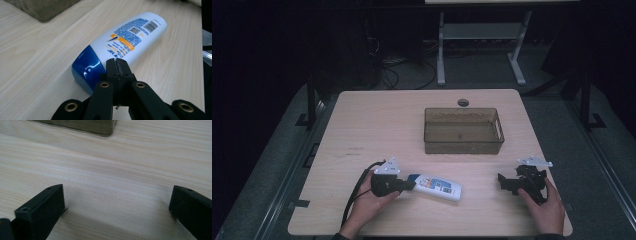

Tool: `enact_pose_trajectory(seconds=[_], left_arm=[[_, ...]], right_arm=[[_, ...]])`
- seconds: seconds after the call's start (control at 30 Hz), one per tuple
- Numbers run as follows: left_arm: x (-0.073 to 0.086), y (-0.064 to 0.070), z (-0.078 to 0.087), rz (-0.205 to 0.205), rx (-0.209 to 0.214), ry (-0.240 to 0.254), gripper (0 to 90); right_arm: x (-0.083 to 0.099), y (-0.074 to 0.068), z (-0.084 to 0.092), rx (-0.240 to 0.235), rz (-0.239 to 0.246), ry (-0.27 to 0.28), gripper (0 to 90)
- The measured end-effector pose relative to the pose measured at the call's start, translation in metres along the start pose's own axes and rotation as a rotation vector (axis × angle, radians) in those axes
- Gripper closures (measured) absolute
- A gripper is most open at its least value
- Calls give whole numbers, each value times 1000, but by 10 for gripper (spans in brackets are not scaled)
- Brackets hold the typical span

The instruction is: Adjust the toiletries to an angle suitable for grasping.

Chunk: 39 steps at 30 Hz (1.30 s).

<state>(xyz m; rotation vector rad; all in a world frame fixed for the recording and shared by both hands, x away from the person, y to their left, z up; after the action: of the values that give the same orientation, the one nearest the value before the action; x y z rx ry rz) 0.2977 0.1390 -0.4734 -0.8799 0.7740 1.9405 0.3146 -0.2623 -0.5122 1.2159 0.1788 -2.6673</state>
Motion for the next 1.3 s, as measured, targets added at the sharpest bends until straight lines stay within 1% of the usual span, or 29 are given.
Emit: enact_pose_trajectory(seconds=[0.17, 0.23, 0.43, 0.57, 0.63, 0.73, 1.03, 1.2, 1.3], left_arm=[[-2, -4, -3, -3, -10, -4, 900], [-2, -6, -4, 8, -16, -1, 900], [-4, -12, -8, 12, -25, -5, 900], [-6, -16, -11, 5, -36, -17, 900], [-7, -18, -13, 10, -41, -13, 900], [-9, -22, -17, 7, -48, -19, 900], [-15, -30, -25, 11, -64, -10, 900], [-14, -32, -26, 12, -65, -14, 900], [-17, -29, -24, 16, -55, 0, 900]], right_arm=[[0, 0, 0, 0, -1, 0, 0], [0, 0, 0, 0, -1, 0, 0], [0, 0, 0, 0, 1, 0, 0], [0, 0, 0, 0, 1, 1, 0], [0, 0, 0, 0, 1, 0, 0], [0, 0, 0, 0, 1, 1, 0], [0, 0, 0, 0, 1, 0, 0], [0, 0, 0, 0, 2, 1, 0], [0, 0, 0, 0, 1, 1, 0]])
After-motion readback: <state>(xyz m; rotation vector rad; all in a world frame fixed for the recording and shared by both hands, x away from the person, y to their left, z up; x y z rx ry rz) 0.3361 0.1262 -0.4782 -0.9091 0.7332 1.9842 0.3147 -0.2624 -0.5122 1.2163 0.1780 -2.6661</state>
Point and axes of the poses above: each handheld gripper's, and its own axes: z roughly backward along the jaws, x roughly out of its underside, y roughly to its right, the point moved 4 cm from there along -z, roughly forward along the jaws, and after that the axes turned 5 degrees about y, right-handed, at the moved point
